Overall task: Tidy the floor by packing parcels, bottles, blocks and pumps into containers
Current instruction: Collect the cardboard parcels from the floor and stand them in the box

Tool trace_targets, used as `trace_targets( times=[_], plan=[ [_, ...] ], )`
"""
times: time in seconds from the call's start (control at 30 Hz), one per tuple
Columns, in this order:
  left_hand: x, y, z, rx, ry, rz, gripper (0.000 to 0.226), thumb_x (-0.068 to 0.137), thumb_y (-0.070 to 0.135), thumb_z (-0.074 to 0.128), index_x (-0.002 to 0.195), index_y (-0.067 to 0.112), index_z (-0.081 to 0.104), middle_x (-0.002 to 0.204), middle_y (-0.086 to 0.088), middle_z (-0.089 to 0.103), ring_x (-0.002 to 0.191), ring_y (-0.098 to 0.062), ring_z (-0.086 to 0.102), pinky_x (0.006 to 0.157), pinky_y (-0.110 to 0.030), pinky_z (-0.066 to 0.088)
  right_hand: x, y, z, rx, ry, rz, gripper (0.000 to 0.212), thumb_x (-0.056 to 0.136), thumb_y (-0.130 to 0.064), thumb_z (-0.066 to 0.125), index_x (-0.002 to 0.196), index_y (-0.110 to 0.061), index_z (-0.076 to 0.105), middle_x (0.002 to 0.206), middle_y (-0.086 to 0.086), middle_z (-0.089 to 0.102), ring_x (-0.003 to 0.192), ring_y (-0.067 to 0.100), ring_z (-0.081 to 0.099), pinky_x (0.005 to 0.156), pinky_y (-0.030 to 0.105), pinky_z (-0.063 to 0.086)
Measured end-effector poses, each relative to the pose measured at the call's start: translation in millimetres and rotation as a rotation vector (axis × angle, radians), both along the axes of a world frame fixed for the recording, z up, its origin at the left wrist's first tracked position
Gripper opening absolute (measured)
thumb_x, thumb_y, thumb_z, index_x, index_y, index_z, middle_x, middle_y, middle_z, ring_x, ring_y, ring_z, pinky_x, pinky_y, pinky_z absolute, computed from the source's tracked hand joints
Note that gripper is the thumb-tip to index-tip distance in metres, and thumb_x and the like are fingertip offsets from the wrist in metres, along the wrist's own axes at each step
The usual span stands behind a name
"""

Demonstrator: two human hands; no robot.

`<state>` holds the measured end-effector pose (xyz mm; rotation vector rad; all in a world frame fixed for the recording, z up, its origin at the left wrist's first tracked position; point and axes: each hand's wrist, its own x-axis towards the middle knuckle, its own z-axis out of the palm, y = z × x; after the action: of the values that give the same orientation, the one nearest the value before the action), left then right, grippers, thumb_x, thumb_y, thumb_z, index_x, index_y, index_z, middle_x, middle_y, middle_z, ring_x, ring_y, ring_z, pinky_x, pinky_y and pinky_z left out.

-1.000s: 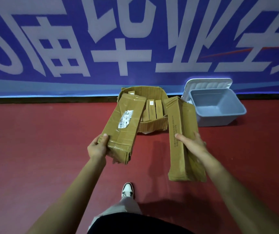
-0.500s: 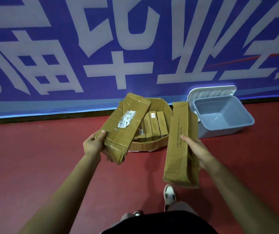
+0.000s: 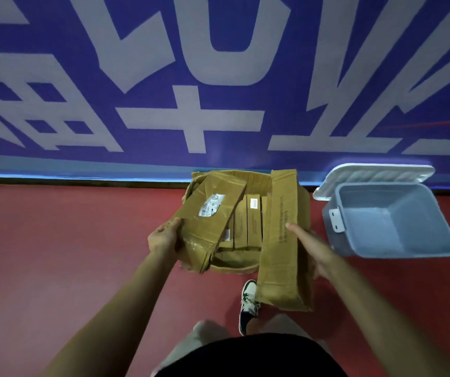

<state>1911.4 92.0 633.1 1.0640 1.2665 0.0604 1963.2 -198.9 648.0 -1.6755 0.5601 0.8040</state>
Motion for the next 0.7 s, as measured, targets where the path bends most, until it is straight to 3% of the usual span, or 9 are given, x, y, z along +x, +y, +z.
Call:
trace_targets(
  times=[0.1, 0.17, 0.27, 0.33, 0.4, 0.5, 0.63, 0.7],
  plan=[
    [48, 0, -22, 0.043, 0.097, -0.123, 0.032, 0.073, 0.012, 0.077, 0.101, 0.003, 0.064, 0.076, -0.009, 0.062, 0.068, -0.024, 0.059, 0.069, -0.035, 0.054, 54, 2, -18, -0.052, 0.048, 0.075, 0.067, 0.082, -0.054, 0.063, 0.138, -0.024, 0.046, 0.126, -0.002, 0.052, 0.128, 0.026, 0.045, 0.093, 0.035, 0.033],
    [72, -1, -40, 0.055, 0.214, -0.236, 0.037, 0.073, 0.020, 0.077, 0.102, 0.005, 0.059, 0.093, -0.016, 0.066, 0.083, -0.031, 0.064, 0.077, -0.040, 0.056, 76, 8, -39, -0.066, 0.086, 0.153, 0.091, 0.060, -0.073, 0.066, 0.138, -0.029, 0.047, 0.137, -0.004, 0.051, 0.129, 0.024, 0.046, 0.106, 0.038, 0.034],
    [105, -3, -75, -0.010, 0.309, -0.374, 0.049, 0.076, 0.026, 0.075, 0.112, -0.003, 0.057, 0.099, -0.017, 0.063, 0.083, -0.030, 0.063, 0.062, -0.034, 0.054, 104, 14, -90, -0.087, 0.163, 0.174, 0.115, 0.034, -0.085, 0.068, 0.134, -0.032, 0.050, 0.136, -0.002, 0.055, 0.125, 0.022, 0.050, 0.109, 0.045, 0.037],
    [125, -6, -102, -0.064, 0.296, -0.409, 0.056, 0.075, 0.030, 0.075, 0.117, -0.001, 0.055, 0.102, -0.015, 0.063, 0.084, -0.029, 0.062, 0.058, -0.032, 0.053, 120, 25, -115, -0.089, 0.215, 0.151, 0.112, 0.037, -0.084, 0.069, 0.134, -0.032, 0.051, 0.135, -0.003, 0.055, 0.124, 0.021, 0.051, 0.109, 0.044, 0.037],
    [144, -10, -132, -0.102, 0.308, -0.433, 0.071, 0.064, 0.041, 0.076, 0.119, 0.004, 0.051, 0.106, -0.013, 0.064, 0.089, -0.029, 0.065, 0.069, -0.038, 0.057, 135, 35, -139, -0.088, 0.239, 0.142, 0.102, 0.049, -0.080, 0.069, 0.136, -0.030, 0.050, 0.137, -0.003, 0.053, 0.127, 0.021, 0.049, 0.110, 0.044, 0.035],
    [169, -17, -173, -0.082, 0.363, -0.530, 0.054, 0.076, 0.042, 0.069, 0.116, 0.017, 0.042, 0.112, -0.010, 0.058, 0.100, -0.031, 0.060, 0.089, -0.047, 0.053, 156, 47, -180, -0.131, 0.249, 0.067, 0.089, 0.065, -0.073, 0.065, 0.139, -0.026, 0.046, 0.142, -0.001, 0.048, 0.132, 0.024, 0.043, 0.111, 0.038, 0.031],
    [191, -25, -234, 0.169, 0.422, -0.694, 0.064, 0.085, 0.049, 0.057, 0.135, 0.016, 0.035, 0.131, -0.016, 0.043, 0.121, -0.037, 0.043, 0.105, -0.048, 0.038, 185, 63, -244, -0.120, 0.267, 0.025, 0.100, 0.058, -0.082, 0.061, 0.141, -0.029, 0.044, 0.146, 0.002, 0.043, 0.130, 0.024, 0.043, 0.108, 0.039, 0.033],
    [198, -35, -260, 0.345, 0.457, -0.758, 0.064, 0.088, 0.046, 0.055, 0.137, 0.011, 0.032, 0.135, -0.022, 0.034, 0.128, -0.039, 0.031, 0.109, -0.046, 0.028, 197, 68, -273, -0.082, 0.309, -0.009, 0.077, 0.075, -0.069, 0.058, 0.139, -0.028, 0.044, 0.139, 0.004, 0.048, 0.122, 0.024, 0.047, 0.099, 0.038, 0.038]
  ],
)
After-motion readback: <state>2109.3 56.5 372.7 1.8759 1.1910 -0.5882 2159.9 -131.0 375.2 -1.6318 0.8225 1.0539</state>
